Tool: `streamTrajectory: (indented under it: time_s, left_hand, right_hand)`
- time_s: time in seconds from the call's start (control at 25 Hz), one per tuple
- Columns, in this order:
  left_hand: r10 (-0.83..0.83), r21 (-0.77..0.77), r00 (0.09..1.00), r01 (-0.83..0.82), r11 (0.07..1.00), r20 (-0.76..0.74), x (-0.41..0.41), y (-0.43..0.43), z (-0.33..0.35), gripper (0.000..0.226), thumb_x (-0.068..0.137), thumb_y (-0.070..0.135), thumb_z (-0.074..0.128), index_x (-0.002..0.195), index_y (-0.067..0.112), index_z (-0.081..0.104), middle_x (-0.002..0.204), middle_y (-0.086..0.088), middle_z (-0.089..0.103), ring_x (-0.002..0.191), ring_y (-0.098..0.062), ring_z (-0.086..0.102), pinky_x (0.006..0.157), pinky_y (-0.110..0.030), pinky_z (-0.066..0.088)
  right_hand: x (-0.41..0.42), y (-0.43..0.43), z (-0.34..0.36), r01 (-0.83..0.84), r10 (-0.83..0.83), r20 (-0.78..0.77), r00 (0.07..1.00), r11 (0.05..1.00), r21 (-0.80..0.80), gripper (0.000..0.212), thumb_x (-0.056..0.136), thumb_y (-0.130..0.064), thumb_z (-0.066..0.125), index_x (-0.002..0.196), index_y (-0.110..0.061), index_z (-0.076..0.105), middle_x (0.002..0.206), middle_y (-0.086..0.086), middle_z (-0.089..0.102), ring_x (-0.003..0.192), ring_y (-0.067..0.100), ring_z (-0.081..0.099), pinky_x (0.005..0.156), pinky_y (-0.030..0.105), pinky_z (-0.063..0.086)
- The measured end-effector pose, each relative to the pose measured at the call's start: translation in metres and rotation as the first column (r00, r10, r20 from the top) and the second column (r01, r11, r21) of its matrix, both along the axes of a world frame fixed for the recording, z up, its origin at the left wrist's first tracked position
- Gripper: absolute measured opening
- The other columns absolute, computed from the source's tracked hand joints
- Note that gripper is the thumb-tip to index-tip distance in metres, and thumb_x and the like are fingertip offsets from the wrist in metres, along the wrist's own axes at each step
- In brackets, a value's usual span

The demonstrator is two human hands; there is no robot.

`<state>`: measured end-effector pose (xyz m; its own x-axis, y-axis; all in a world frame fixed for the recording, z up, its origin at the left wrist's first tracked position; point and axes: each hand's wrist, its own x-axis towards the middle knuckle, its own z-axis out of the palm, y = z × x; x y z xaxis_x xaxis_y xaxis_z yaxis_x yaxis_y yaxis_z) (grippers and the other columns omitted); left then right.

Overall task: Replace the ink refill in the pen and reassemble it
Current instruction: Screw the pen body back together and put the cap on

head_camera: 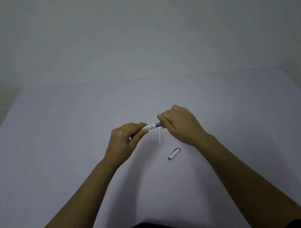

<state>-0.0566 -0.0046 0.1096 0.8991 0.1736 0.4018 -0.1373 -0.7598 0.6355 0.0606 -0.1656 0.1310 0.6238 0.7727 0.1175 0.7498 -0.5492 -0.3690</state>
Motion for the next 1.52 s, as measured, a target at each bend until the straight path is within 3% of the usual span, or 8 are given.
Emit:
streamTrajectory:
  time_s: [0.16,0.28,0.44,0.6,0.84,1.08,1.36,1.52]
  left_hand:
    - [0.035,-0.023,0.999,-0.035,0.999,0.009,0.001,0.001,0.000,0.018,0.086,0.019,0.062,0.100,0.014,0.071,0.068,-0.006,0.069,0.065,-0.015,0.053,0.058,-0.013,0.037]
    - [0.028,-0.026,1.000,-0.027,0.999,0.007,0.002,0.003,0.001,0.018,0.086,0.020,0.062,0.100,0.015,0.072,0.069,-0.004,0.070,0.063,-0.015,0.055,0.058,-0.010,0.037]
    - [0.037,-0.040,0.999,-0.036,0.999,0.013,0.003,0.004,-0.002,0.018,0.086,0.017,0.063,0.101,0.013,0.071,0.068,-0.003,0.068,0.065,-0.012,0.053,0.058,-0.005,0.035]
    - [0.082,-0.086,0.995,-0.086,0.993,-0.051,-0.001,0.008,-0.010,0.015,0.087,0.014,0.064,0.100,0.013,0.072,0.065,0.003,0.062,0.063,-0.008,0.050,0.057,-0.007,0.034]
    - [0.106,-0.117,0.991,-0.115,0.986,-0.087,-0.001,0.012,-0.016,0.014,0.087,0.015,0.063,0.098,0.014,0.072,0.062,0.007,0.057,0.061,0.002,0.050,0.057,-0.007,0.034]
    - [0.098,-0.152,0.984,-0.121,0.981,-0.151,0.002,0.008,-0.023,0.014,0.088,0.018,0.062,0.099,0.016,0.072,0.060,0.008,0.055,0.060,0.000,0.051,0.056,-0.006,0.034]
    - [0.110,-0.167,0.965,-0.152,0.974,-0.239,-0.004,0.013,-0.033,0.016,0.088,0.021,0.062,0.101,0.017,0.071,0.062,0.008,0.056,0.062,-0.005,0.052,0.057,-0.009,0.036]
    - [0.128,-0.216,0.952,-0.192,0.957,-0.277,-0.010,0.018,-0.038,0.015,0.088,0.024,0.061,0.099,0.021,0.071,0.065,-0.004,0.061,0.061,-0.016,0.055,0.057,-0.014,0.036]
  right_hand:
    - [0.004,-0.005,-0.002,-0.012,0.032,-0.155,0.987,0.991,0.130,0.032,0.095,-0.043,0.039,0.078,-0.026,0.060,0.077,-0.012,0.060,0.078,0.011,0.049,0.069,0.027,0.034]
    - [0.004,-0.007,-0.002,-0.069,0.079,-0.053,0.995,0.982,0.177,0.024,0.091,-0.040,0.050,0.088,-0.022,0.065,0.081,-0.009,0.066,0.079,0.010,0.052,0.076,0.028,0.037]
    - [0.004,-0.001,-0.007,-0.021,0.021,0.001,1.000,0.986,0.165,0.040,0.092,-0.043,0.035,0.084,-0.021,0.067,0.075,-0.002,0.068,0.077,0.015,0.052,0.078,0.035,0.038]
    - [0.017,-0.007,-0.034,0.214,-0.114,-0.288,0.951,0.914,0.345,0.036,0.096,-0.037,0.034,0.118,-0.022,0.058,0.104,-0.003,0.068,0.097,0.012,0.056,0.087,0.027,0.040]
    - [0.014,-0.036,-0.123,0.374,-0.466,-0.333,0.820,0.876,-0.304,0.040,0.093,-0.033,0.050,0.118,-0.002,0.057,0.115,0.019,0.063,0.110,0.032,0.057,0.091,0.034,0.042]
    - [-0.010,-0.029,-0.154,0.655,-0.655,-0.487,0.578,0.728,-0.202,0.039,0.084,-0.028,0.065,0.107,0.001,0.056,0.104,0.022,0.067,0.101,0.034,0.061,0.081,0.034,0.045]
    - [-0.008,-0.016,-0.141,0.766,-0.569,-0.706,0.422,0.640,-0.059,0.020,0.080,-0.017,0.068,0.096,-0.008,0.062,0.100,0.012,0.070,0.084,0.022,0.061,0.069,0.023,0.040]
    - [-0.002,-0.013,-0.103,0.828,-0.211,-0.902,0.376,0.514,0.225,0.010,0.081,-0.021,0.069,0.087,-0.025,0.061,0.100,0.012,0.069,0.084,0.018,0.063,0.080,0.031,0.050]
